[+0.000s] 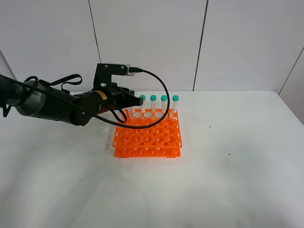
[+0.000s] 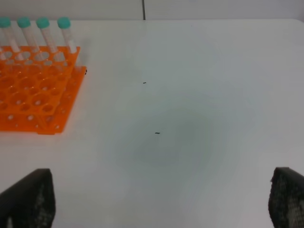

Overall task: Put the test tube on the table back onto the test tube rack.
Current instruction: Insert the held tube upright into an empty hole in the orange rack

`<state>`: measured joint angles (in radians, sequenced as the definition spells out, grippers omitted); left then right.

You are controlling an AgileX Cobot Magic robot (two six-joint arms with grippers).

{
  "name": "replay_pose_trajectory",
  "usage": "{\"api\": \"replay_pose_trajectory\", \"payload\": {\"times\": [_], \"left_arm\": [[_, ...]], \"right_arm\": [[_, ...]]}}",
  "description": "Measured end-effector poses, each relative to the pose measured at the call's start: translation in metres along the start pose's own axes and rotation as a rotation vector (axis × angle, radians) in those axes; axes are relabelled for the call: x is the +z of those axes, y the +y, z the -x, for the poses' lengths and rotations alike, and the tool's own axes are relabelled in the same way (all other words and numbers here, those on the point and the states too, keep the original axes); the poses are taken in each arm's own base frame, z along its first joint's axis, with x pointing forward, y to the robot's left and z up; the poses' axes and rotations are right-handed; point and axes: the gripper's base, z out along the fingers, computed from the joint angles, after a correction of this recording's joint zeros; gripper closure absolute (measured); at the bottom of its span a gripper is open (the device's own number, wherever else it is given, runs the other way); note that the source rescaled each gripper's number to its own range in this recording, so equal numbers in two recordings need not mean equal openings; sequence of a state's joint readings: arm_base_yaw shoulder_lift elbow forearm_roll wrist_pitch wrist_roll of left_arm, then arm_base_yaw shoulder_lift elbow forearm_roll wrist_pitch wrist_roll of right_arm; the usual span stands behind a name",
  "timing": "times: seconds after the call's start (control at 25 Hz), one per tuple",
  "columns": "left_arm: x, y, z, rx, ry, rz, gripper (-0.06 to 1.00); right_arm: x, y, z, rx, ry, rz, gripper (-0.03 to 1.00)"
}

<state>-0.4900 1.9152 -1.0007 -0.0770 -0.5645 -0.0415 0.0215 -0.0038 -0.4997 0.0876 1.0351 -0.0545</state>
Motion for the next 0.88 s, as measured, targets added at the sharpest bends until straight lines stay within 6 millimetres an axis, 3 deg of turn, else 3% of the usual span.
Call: {"api": "replay_pose_trajectory", "payload": {"times": [0.2,0.48,0.88], "left_arm": [[0.001,0.0,-0.002,-0.002,0.006,0.001,0.94],[0.013,0.003,-0.022,0.002,0.048,0.008,0.94],[0.017,0.004,-0.028,0.003,0.036,0.01,0.94]], "right_arm": [[0.0,0.0,0.0,0.002,0.0,0.003,-0.01],[0.0,0.0,0.0,0.002,-0.001,0.003,-0.01],[0.0,0.0,0.0,0.002,-0.001,0.004,-0.01]]}}
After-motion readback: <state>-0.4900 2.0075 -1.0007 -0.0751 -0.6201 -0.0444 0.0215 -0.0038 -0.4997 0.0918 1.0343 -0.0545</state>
